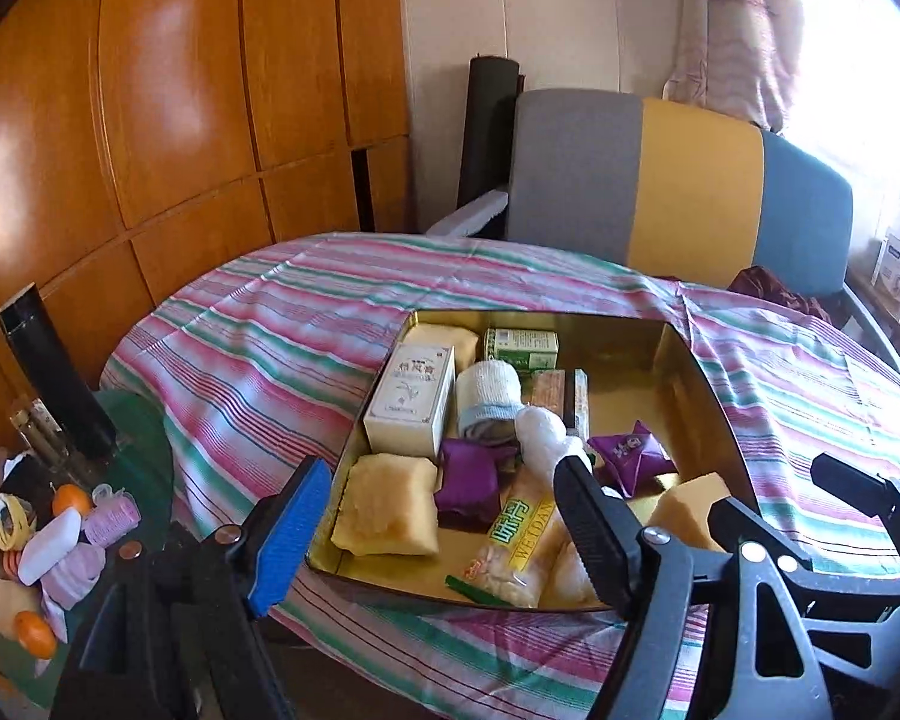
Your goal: Organize objects
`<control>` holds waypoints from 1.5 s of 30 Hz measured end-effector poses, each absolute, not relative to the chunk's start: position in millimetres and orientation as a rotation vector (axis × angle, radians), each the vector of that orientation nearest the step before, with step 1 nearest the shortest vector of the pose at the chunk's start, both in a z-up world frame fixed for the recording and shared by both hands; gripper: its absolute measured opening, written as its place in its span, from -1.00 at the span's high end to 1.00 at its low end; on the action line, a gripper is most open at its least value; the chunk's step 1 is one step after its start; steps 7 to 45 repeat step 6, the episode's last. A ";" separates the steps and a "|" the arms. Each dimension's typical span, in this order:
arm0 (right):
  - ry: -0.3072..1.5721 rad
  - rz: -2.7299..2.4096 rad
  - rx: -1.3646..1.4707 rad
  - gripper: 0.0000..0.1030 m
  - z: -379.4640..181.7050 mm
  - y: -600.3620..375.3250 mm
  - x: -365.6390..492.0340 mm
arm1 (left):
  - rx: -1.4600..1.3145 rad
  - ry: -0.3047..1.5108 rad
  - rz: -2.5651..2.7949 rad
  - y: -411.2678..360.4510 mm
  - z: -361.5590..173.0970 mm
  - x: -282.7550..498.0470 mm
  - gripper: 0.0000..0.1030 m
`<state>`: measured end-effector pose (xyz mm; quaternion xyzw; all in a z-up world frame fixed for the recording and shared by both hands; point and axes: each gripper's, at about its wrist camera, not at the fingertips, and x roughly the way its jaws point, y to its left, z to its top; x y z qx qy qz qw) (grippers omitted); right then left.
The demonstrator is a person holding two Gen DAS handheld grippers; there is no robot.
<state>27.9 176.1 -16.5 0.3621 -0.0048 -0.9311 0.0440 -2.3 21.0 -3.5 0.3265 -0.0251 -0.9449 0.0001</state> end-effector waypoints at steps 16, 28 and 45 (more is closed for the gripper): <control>0.013 -2.841 1.125 -0.67 -20.2 172.2 23.8 | 1.017 -0.081 -2.978 20.0 -3.2 -1.5 -0.36; 0.013 -2.841 1.125 -0.67 -20.2 172.2 23.8 | 1.017 -0.081 -2.978 20.0 -3.2 -1.5 -0.36; 0.013 -2.841 1.125 -0.67 -20.2 172.2 23.8 | 1.017 -0.081 -2.978 20.0 -3.2 -1.5 -0.36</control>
